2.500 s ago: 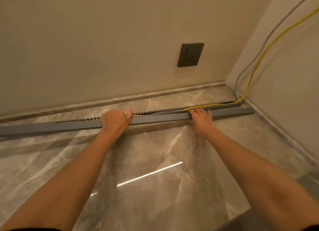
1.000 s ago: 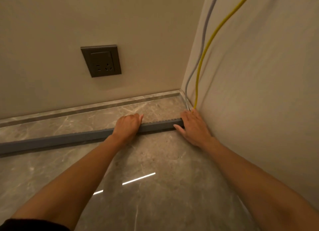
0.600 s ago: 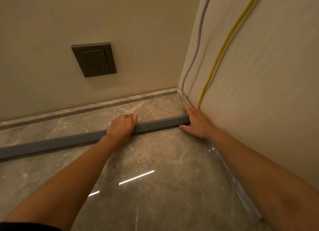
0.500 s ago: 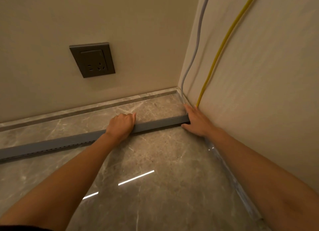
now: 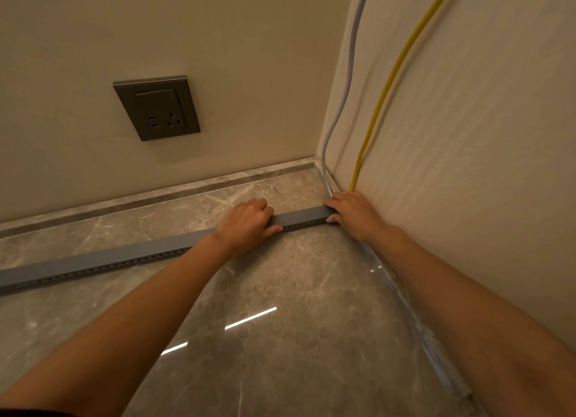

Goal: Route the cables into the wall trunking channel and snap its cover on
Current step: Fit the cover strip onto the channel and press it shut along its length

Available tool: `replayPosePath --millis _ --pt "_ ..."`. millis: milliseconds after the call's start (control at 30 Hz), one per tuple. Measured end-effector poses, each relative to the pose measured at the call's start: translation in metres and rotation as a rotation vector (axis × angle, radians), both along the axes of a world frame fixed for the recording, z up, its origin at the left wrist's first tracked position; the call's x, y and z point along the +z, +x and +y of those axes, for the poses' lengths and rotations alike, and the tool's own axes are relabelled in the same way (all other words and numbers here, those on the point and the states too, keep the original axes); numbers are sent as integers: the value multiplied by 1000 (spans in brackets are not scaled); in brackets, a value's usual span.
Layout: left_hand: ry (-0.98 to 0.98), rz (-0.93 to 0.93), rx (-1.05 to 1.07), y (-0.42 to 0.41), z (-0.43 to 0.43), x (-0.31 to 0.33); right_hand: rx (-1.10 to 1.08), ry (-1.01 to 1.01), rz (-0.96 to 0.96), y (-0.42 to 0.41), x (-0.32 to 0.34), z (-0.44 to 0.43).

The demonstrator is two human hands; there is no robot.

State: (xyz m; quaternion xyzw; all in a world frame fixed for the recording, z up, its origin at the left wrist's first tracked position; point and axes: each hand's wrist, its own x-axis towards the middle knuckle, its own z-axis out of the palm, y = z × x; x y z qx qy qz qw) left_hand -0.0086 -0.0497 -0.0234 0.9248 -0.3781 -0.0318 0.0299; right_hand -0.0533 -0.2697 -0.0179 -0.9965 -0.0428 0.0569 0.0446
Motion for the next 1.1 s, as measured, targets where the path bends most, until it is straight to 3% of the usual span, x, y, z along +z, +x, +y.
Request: replayPosePath --millis 367,600,900,1100 --pt "-116 124 170 -2 13 6 45 -7 -28 5 -4 13" --pt "-15 172 207 -1 15 12 88 1 17 4 -2 25" --pt "84 -65 127 -8 14 8 176 -46 -31 12 -6 37" --pt "66 -68 114 -9 -8 6 185 -37 -81 8 -9 37"
